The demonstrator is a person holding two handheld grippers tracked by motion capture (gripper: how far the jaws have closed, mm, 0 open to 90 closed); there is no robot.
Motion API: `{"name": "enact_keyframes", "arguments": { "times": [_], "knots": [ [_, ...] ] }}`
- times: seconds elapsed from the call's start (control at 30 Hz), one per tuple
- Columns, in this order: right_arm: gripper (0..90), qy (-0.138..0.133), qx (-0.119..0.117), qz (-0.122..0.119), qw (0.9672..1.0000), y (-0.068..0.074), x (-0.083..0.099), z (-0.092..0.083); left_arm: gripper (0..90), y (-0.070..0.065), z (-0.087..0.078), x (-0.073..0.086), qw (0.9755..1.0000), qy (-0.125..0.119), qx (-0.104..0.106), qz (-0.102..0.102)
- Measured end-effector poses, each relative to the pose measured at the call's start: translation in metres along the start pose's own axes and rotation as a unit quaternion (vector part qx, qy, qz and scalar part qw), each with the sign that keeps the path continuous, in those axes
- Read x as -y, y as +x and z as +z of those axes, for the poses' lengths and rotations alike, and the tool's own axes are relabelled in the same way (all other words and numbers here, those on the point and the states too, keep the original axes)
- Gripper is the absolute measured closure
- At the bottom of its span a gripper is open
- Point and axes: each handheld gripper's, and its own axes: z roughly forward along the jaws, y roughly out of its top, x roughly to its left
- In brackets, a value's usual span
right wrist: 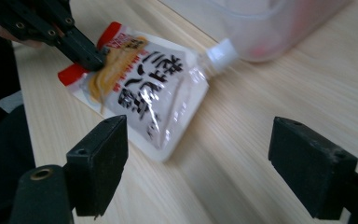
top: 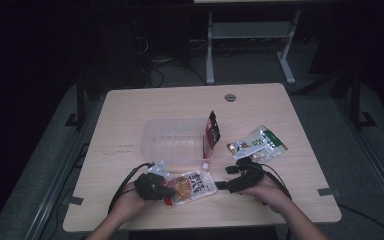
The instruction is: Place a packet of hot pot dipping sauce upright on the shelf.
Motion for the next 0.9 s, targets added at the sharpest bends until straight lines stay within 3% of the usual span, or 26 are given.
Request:
{"name": "enact_keyframes", "arguments": {
  "times": [0.3, 0.53, 0.9],
  "knots": [
    [21.8, 0.009, -0.028, 0.012, 0.9995, -0.001, -0.013, 0.028, 89.8, 0.001, 0.000, 0.001, 1.0000, -0.001, 0.005, -0.003],
    [25.9, 0.026, -0.041, 0.014, 0.9987, 0.002, -0.012, 0.039, 89.9, 0.002, 0.000, 0.001, 1.0000, -0.004, 0.007, -0.006],
    [47.3, 0.024, -0.100, 0.036, 0.9940, 0.005, -0.008, 0.048, 89.9, 0.004, 0.000, 0.003, 0.9997, -0.009, 0.014, -0.015]
  ]
}}
